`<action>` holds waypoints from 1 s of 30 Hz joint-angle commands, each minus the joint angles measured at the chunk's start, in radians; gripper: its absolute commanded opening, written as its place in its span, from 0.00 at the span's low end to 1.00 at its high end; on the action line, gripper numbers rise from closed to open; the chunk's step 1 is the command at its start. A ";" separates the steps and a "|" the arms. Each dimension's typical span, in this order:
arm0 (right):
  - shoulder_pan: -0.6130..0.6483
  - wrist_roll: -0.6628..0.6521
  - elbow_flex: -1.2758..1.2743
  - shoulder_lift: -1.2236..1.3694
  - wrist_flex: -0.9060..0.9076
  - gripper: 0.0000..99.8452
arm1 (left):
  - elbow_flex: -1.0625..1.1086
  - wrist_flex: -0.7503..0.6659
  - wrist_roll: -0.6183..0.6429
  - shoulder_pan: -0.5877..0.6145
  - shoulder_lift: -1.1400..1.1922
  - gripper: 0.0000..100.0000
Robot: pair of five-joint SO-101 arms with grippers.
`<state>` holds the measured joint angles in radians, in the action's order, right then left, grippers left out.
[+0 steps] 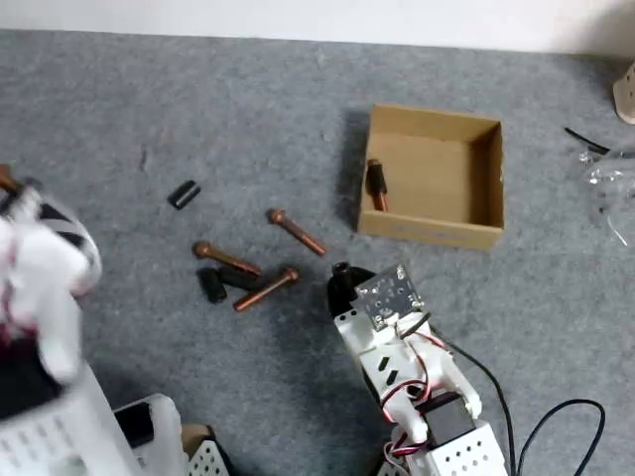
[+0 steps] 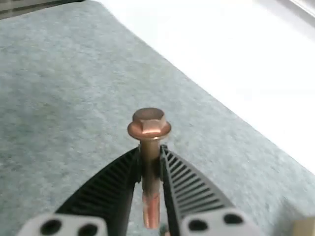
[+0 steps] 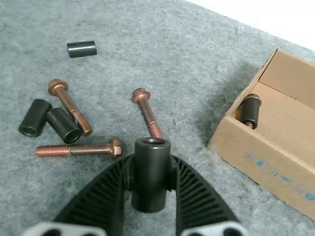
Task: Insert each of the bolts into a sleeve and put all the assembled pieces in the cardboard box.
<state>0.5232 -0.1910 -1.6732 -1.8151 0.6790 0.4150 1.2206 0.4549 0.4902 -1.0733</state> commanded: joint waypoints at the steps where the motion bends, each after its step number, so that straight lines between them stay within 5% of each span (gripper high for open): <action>1: 0.030 -0.014 -0.094 -0.010 -0.117 0.00 | 0.263 -0.124 -0.008 -0.087 -0.320 0.00; 11: 0.119 -0.008 -0.107 -0.010 -0.119 0.00 | 0.746 -0.364 0.006 -0.225 -0.765 0.00; 18: 0.150 -0.011 -0.107 -0.010 -0.119 0.00 | 0.805 -0.379 0.178 -0.369 -0.748 0.00; 30: 0.202 -0.014 -0.107 -0.018 -0.120 0.00 | 1.035 -0.654 0.331 -0.596 -0.748 0.00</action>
<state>0.6905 -0.1910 -1.6732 -1.8151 0.5976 1.4293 0.6268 0.7587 -0.0713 -1.8067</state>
